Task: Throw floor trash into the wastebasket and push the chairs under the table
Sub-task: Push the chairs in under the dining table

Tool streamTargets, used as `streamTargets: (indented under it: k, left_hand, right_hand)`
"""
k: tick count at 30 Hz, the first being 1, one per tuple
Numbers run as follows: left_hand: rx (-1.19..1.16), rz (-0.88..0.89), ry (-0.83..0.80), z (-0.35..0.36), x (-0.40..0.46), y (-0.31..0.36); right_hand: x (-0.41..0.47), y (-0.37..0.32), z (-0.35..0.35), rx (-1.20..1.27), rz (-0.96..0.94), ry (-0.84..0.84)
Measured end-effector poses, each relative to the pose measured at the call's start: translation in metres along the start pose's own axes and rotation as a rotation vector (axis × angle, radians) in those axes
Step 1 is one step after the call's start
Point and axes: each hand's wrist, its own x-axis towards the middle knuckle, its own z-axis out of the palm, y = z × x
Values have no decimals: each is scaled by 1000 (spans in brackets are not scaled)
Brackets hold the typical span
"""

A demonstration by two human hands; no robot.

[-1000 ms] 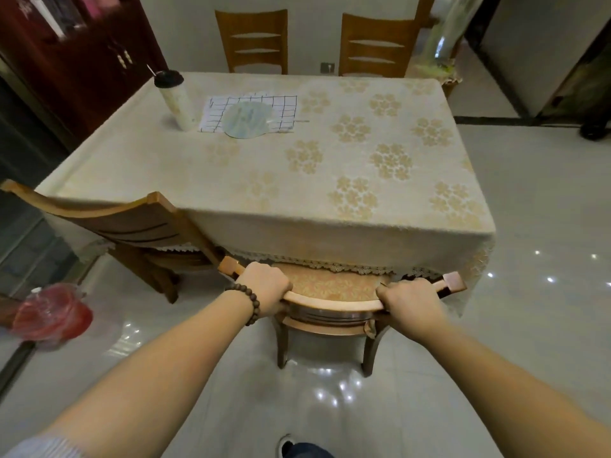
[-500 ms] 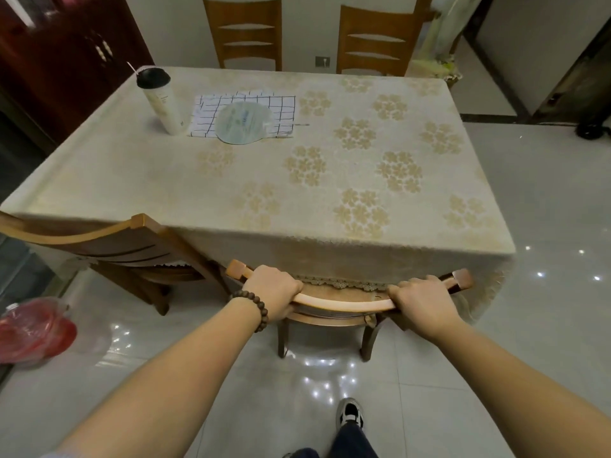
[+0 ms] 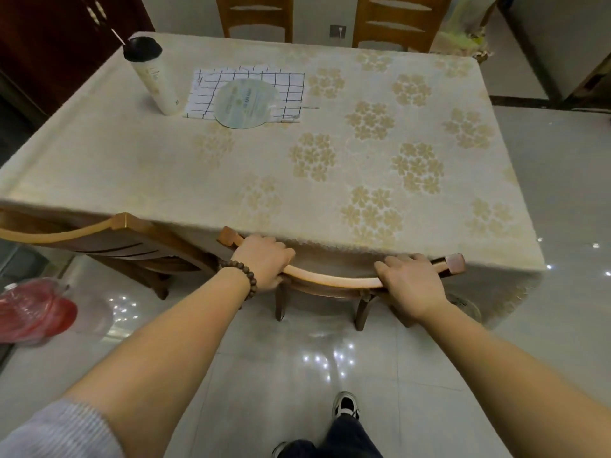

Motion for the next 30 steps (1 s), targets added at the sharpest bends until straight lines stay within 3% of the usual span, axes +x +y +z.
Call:
streamTargets:
  k: [3,7,12,30]
  left_hand:
    - [-13,-89,101,6,-5,5]
    - [-193,-364,286,21,-26,30]
    - [-336,-556,306,23,-23,52]
    - [-265,-600,202,19,-22,49]
  right_hand:
    - [0,-3,1,-4,38,22]
    - [-11,-24,9,65,157,202]
    - [-9,-44,10,135,263,218]
    - [-5,-48,18,163,288,238]
